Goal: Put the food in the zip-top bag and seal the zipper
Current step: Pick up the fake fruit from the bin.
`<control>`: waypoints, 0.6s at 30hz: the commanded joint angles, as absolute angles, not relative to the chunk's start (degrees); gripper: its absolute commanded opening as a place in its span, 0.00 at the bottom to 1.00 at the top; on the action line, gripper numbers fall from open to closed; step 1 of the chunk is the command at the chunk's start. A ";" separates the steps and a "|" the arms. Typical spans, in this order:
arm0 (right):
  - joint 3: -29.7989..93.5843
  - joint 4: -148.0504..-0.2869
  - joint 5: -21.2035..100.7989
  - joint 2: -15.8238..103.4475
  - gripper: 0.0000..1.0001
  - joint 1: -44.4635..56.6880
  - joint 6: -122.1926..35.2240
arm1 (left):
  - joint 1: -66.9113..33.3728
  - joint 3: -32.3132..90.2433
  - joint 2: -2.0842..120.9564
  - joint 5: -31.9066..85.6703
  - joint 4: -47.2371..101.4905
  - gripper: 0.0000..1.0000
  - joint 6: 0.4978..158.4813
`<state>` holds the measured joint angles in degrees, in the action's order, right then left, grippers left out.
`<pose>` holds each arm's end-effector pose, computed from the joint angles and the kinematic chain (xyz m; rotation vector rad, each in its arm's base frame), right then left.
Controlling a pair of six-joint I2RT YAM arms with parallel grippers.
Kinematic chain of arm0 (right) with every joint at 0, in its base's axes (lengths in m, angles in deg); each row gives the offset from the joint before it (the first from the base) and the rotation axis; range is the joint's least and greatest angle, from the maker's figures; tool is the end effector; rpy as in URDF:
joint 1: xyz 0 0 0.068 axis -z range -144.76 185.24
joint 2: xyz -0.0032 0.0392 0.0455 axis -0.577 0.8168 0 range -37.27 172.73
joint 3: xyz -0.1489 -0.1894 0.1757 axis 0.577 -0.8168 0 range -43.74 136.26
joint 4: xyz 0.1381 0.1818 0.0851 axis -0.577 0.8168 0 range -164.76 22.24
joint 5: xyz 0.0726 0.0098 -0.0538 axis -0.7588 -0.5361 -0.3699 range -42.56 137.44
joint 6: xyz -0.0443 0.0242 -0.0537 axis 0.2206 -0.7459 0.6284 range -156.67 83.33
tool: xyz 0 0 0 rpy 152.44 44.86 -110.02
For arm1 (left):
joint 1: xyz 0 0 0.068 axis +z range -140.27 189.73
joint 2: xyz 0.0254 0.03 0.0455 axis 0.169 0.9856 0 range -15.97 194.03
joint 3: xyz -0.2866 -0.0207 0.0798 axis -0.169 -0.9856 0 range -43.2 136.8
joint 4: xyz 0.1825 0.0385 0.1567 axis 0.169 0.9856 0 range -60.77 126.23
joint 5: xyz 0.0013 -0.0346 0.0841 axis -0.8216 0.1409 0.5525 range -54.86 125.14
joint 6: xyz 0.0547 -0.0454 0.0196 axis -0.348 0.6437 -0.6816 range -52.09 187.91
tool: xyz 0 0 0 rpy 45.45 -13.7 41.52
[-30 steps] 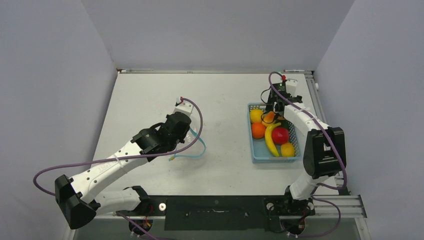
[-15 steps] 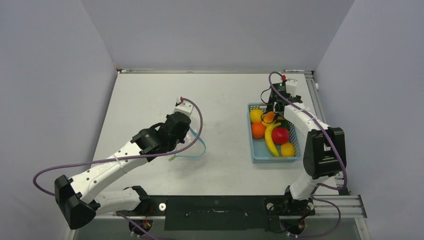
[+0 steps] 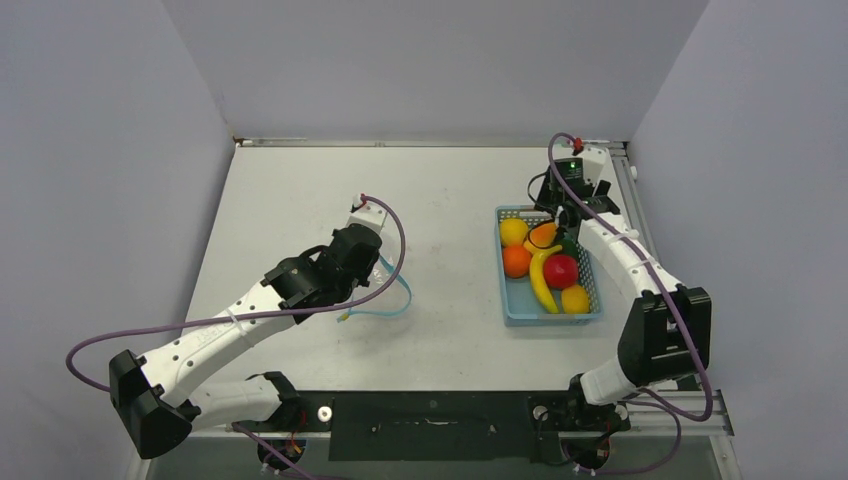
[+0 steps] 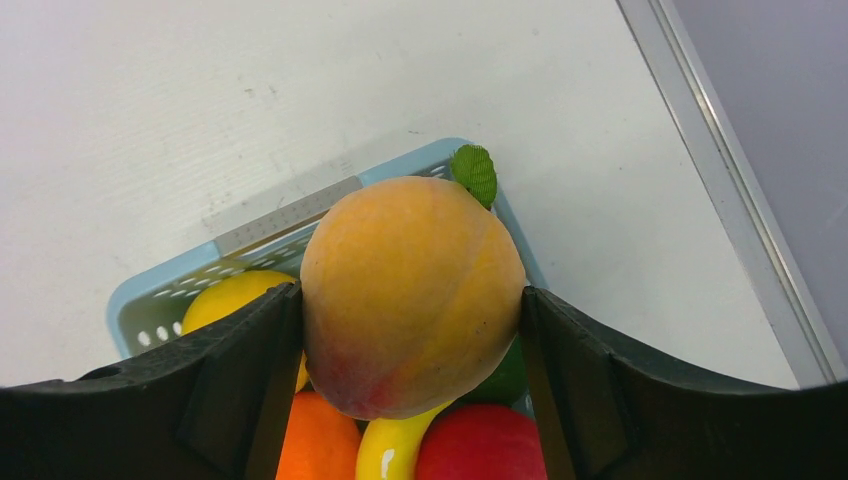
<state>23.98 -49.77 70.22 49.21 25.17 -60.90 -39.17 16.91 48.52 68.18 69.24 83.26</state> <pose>0.3289 0.0341 0.2968 0.4711 2.2170 -0.1504 0.1663 -0.1397 0.3300 0.3691 2.1669 0.0601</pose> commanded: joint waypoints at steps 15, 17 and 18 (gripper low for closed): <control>24.92 -49.57 53.63 33.68 0.28 15.71 -59.78 | -38.79 16.86 47.84 69.86 66.77 0.00 83.03; 24.64 -49.75 49.94 32.67 0.28 15.45 -59.75 | -38.79 16.75 47.84 70.01 66.71 0.00 83.03; 24.56 -49.85 48.27 32.33 0.28 15.26 -59.74 | -38.79 16.74 47.76 70.03 66.73 0.00 83.03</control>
<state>24.40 -47.83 57.20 35.39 15.97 -60.15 -39.17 16.50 48.54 68.92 69.20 83.26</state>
